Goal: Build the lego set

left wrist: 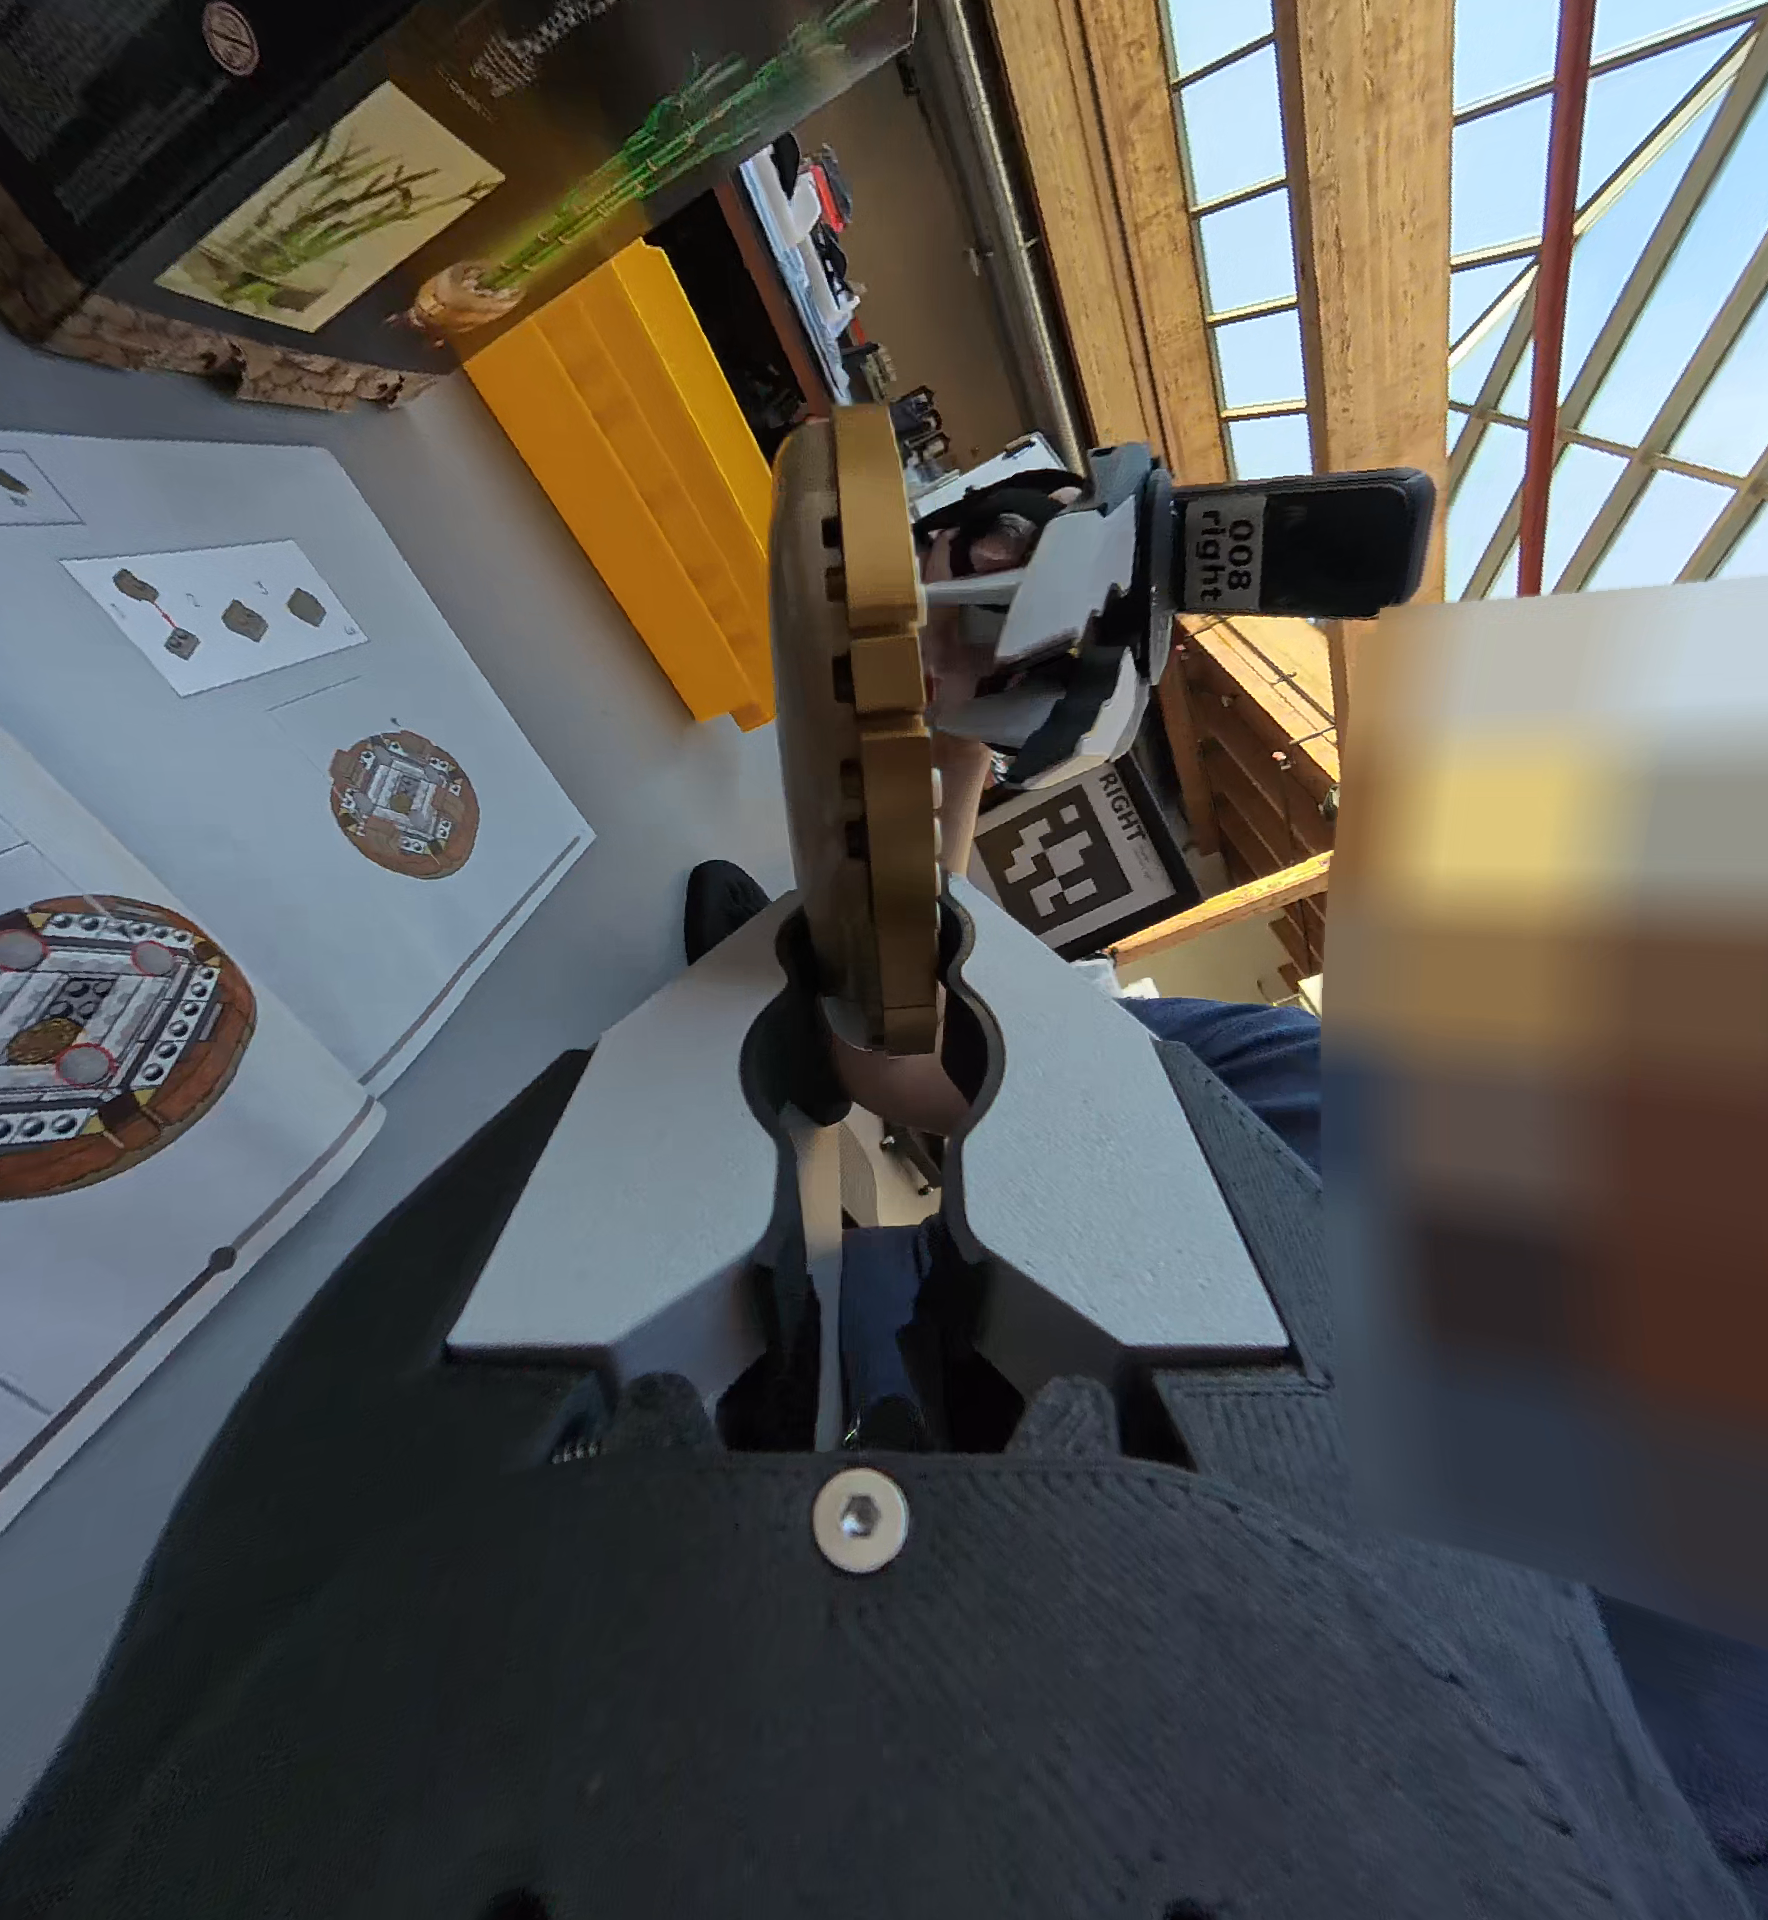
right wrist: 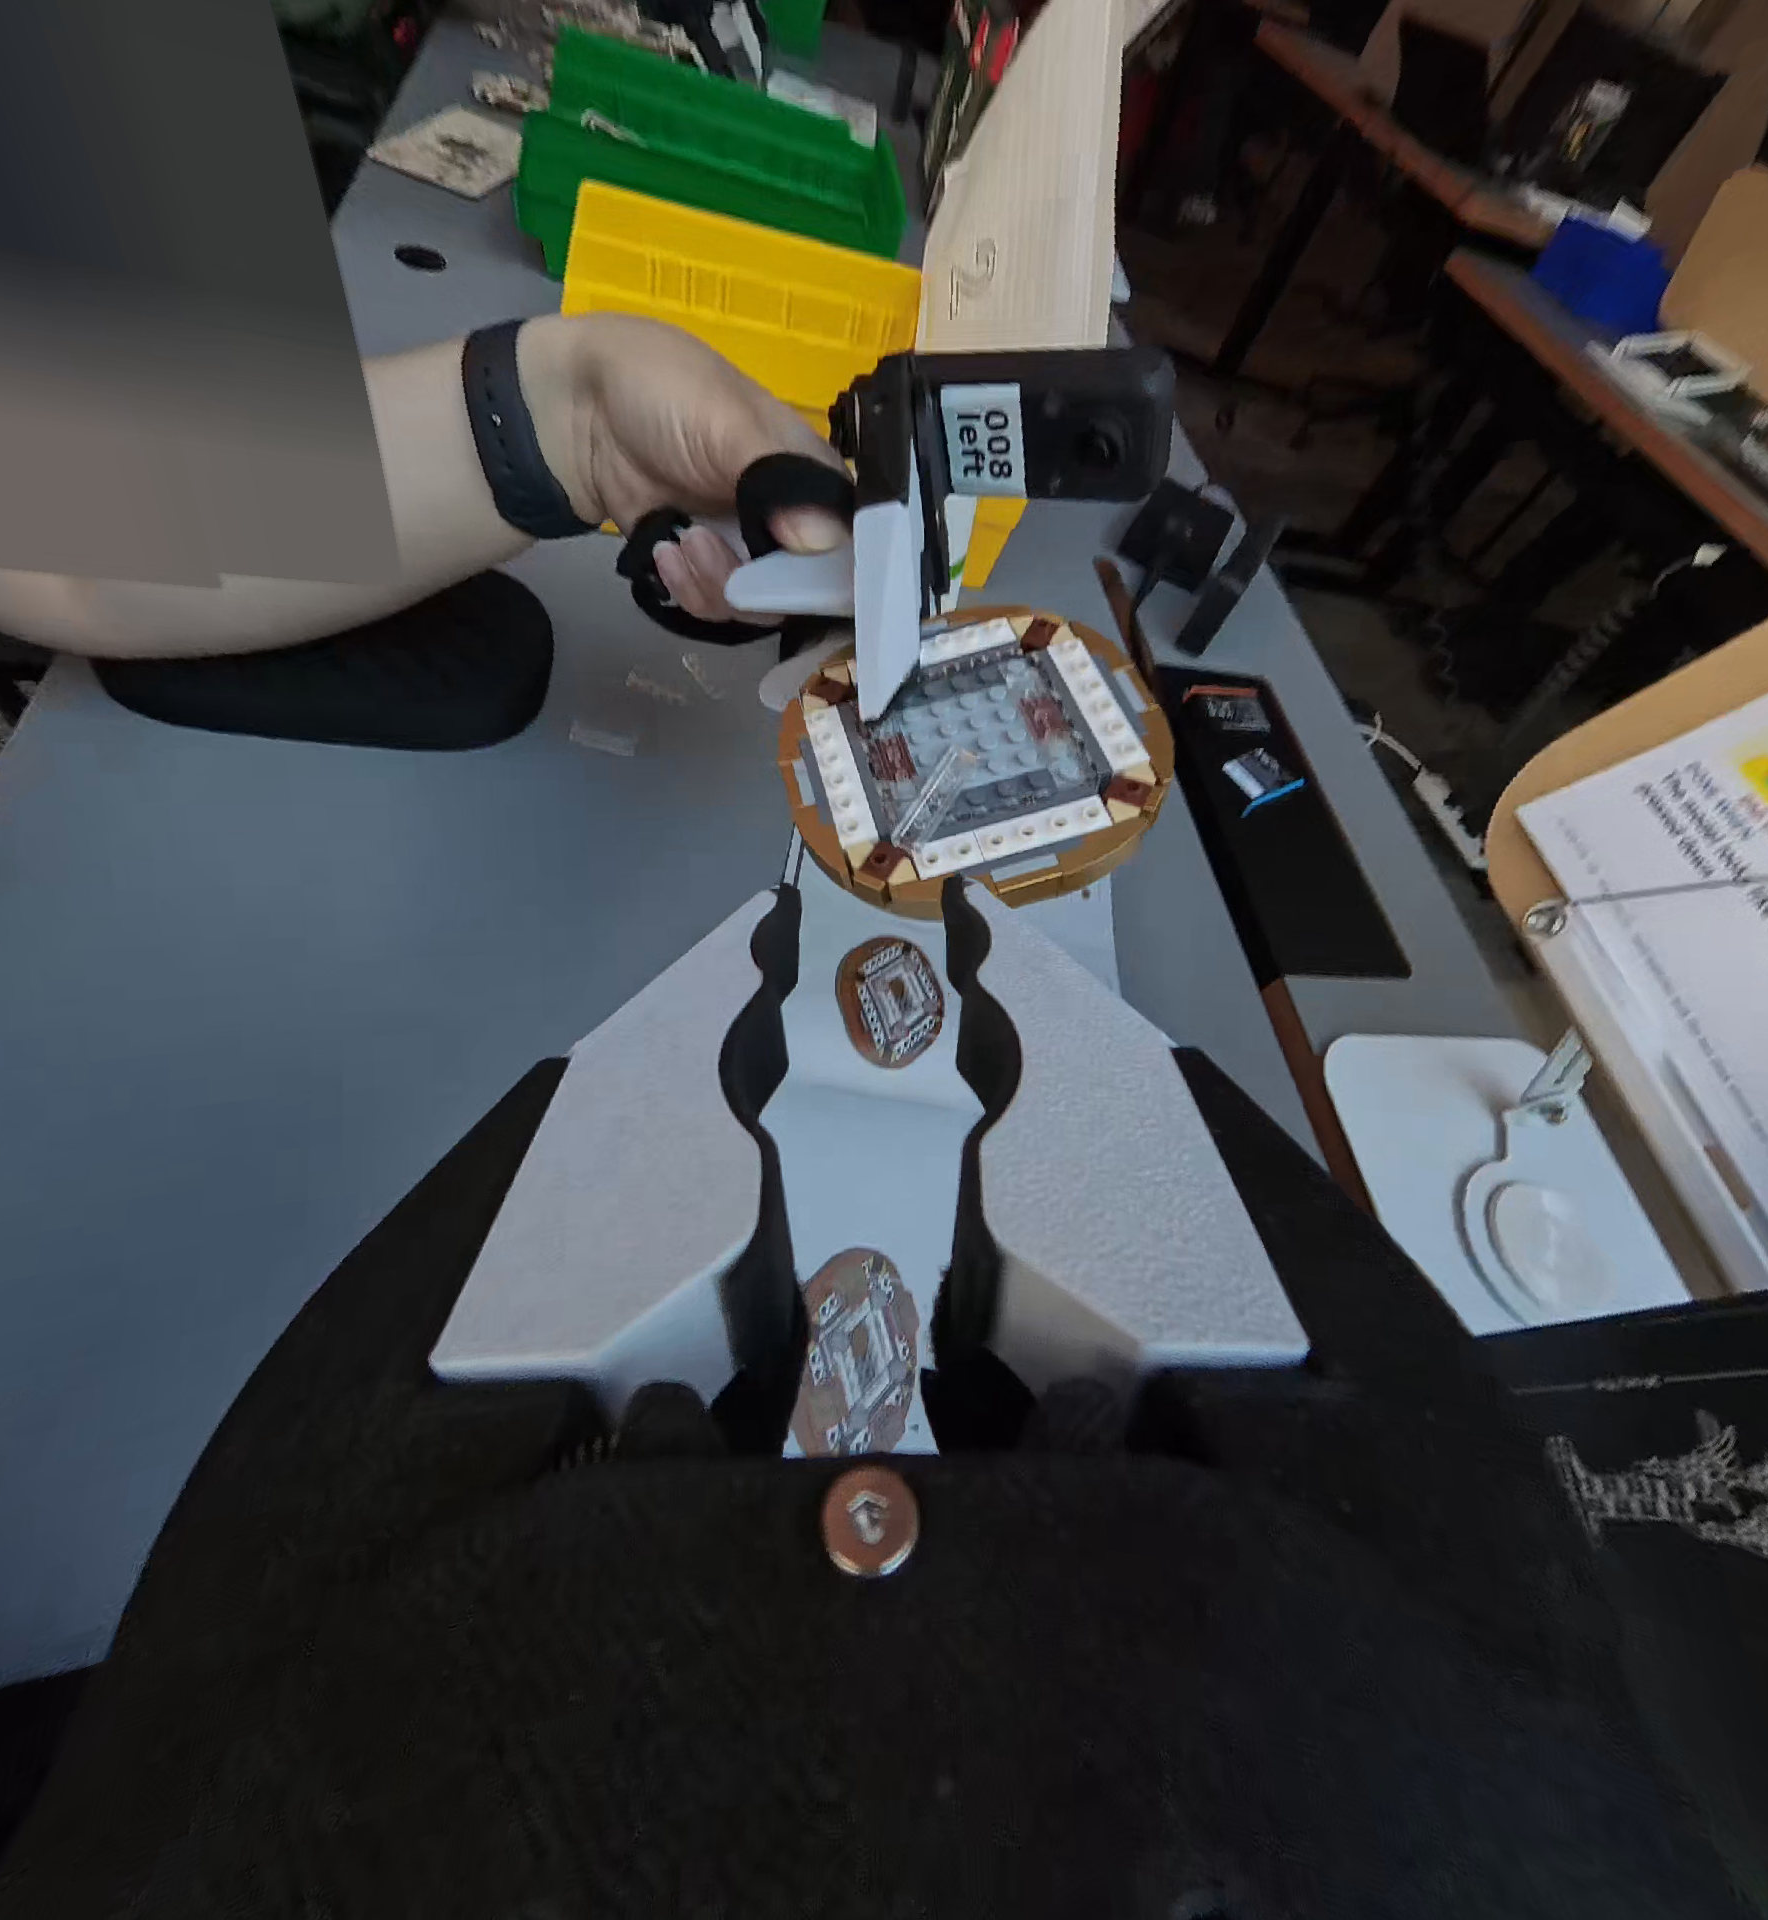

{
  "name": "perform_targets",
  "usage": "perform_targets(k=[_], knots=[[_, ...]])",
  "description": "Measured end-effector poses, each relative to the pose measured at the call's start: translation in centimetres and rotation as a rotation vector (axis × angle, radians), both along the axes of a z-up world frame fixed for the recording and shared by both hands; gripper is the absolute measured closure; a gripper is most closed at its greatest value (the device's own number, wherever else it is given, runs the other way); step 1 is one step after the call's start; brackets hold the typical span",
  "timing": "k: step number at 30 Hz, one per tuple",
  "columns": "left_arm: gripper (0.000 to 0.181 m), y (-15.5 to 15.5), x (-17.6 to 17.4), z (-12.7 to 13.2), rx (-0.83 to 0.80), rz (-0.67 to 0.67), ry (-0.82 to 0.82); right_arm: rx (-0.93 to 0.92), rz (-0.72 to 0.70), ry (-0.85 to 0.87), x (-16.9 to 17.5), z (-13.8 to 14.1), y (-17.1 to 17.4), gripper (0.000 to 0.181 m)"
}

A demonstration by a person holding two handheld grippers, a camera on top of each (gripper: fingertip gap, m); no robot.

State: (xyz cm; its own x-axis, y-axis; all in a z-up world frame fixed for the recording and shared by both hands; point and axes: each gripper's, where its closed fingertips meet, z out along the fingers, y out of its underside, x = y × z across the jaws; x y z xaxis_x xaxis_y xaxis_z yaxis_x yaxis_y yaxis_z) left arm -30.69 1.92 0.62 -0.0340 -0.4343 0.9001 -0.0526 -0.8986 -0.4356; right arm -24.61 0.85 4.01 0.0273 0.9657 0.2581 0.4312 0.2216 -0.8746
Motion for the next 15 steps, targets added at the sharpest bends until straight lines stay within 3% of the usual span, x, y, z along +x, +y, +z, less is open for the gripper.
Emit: perform_targets(k=[3,6,10,15], knots=[[0.163,-0.8,-1.7,-0.1,0.021,-0.017,0.051,0.056,0.03,0.029,-0.4,1.0,-0.9,0.153],[0.163,-1.8,-3.0,0.3,0.013,-0.065,0.021,0.018,0.15,-0.067,-1.4,-1.6,-2.9,0.146],[0.163,-2.0,-3.5,-0.3,0.009,-0.065,0.054,0.053,0.182,-0.099,-3.2,-3.0,-3.1,0.141],[0.163,-2.5,-3.2,0.1,0.025,-0.089,0.059,0.042,0.109,-0.041,-2.9,-2.2,-1.4,0.142]])
